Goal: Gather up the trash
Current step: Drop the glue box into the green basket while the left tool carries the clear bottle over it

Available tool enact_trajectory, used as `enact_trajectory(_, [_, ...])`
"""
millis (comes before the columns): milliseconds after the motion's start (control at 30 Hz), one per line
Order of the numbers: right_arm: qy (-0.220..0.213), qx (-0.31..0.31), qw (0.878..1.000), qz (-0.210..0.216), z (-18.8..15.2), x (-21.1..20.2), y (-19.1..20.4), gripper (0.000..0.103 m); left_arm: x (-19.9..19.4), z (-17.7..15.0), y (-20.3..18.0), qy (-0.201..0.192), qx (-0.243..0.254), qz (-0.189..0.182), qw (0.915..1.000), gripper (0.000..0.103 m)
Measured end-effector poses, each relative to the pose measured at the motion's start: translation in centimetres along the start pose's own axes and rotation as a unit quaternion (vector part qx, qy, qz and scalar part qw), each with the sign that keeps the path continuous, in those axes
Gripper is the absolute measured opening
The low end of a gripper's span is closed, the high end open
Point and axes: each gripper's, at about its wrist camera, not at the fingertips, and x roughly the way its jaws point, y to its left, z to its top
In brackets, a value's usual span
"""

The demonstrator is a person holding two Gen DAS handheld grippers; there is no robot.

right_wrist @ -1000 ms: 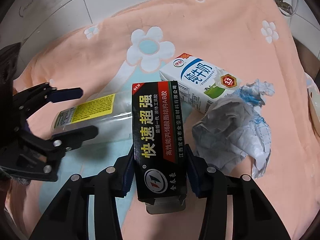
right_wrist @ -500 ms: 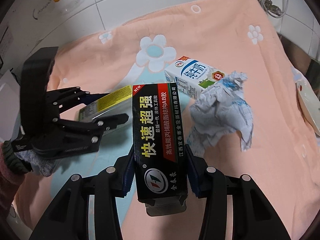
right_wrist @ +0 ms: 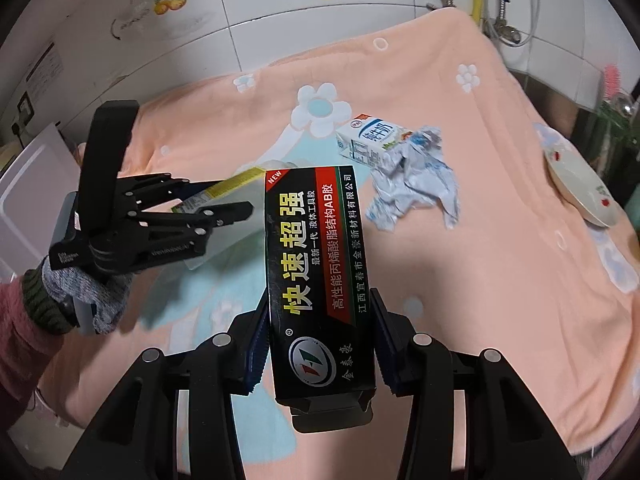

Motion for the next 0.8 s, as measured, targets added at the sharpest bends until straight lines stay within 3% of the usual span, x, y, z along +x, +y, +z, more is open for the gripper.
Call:
enact_trajectory(267, [-0.007,0.012,0.999,-0.031,-5.0,-4.2,-0.2,0.044,-5.5,-1.5,-2.9,-0.048,0.002,-0.029,0.9984,0.044])
enact_trajectory(467, [0.005,0.049,0.996,-0.072,-11.1,-7.8,-2.2,0.044,-8.7,-3.1,-6.9,-0.071,0.023,-0.067,0.995,0.044])
enact_trajectory(800, [0.022,0.144,0.978,-0.151,-21.5,-13.6,-6.9,0.044,-11.7,-4.6,-14.0,-0.089,0.069,-0.14,0.9837,0.044])
